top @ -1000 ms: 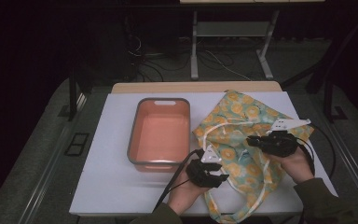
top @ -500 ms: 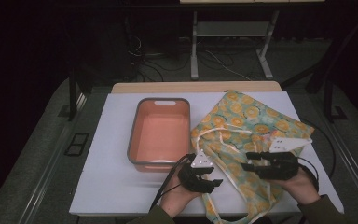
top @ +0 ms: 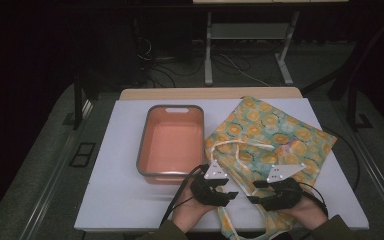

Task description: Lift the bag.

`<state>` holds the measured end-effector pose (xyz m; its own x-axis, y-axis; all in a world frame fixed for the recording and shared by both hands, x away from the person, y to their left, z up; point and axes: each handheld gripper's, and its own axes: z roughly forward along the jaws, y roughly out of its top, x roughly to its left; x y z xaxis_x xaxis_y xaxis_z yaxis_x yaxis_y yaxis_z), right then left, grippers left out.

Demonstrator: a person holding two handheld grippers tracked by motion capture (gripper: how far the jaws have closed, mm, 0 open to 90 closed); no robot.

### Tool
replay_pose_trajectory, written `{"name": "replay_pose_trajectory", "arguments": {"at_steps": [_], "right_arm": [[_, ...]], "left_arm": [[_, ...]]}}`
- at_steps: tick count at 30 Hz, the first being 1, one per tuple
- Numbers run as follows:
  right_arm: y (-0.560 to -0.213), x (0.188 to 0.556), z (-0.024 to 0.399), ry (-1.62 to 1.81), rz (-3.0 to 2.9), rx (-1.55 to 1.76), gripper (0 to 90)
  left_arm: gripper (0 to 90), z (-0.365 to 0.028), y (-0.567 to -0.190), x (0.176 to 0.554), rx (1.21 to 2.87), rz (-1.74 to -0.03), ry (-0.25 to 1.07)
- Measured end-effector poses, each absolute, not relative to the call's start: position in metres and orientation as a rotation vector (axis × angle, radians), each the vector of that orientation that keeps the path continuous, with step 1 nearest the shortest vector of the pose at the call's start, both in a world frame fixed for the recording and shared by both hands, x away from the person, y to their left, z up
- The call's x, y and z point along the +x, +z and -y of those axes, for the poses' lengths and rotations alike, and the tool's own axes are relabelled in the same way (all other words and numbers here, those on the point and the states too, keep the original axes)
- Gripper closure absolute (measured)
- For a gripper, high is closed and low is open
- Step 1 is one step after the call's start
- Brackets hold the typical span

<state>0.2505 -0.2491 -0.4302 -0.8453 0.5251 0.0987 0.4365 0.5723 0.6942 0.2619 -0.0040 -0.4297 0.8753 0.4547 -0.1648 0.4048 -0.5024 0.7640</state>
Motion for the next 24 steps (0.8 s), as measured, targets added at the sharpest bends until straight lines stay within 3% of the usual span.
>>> {"name": "replay_pose_trajectory", "arguments": {"at_steps": [6,8,13,14,24], "right_arm": [[-0.446,0.253,0.238,1.012,-2.715,0.805,38.6],[-0.446,0.251,0.236,0.987,-2.704,0.774,48.0],[-0.444,0.254,0.241,0.979,-2.679,0.791,84.4],[-0.444,0.256,0.242,0.970,-2.673,0.789,88.1],[-0.422,0.270,0.294,1.050,-2.564,0.894,88.9]], "left_arm": [[46.1,0.004,-0.431,0.262,2.161,-0.618,0.068],[46.1,0.004,-0.431,0.263,2.161,-0.617,0.066],[46.1,0.005,-0.431,0.263,2.157,-0.622,0.068],[46.0,0.005,-0.431,0.263,2.156,-0.622,0.069],[40.4,0.011,-0.427,0.265,2.125,-0.640,0.112]]}}
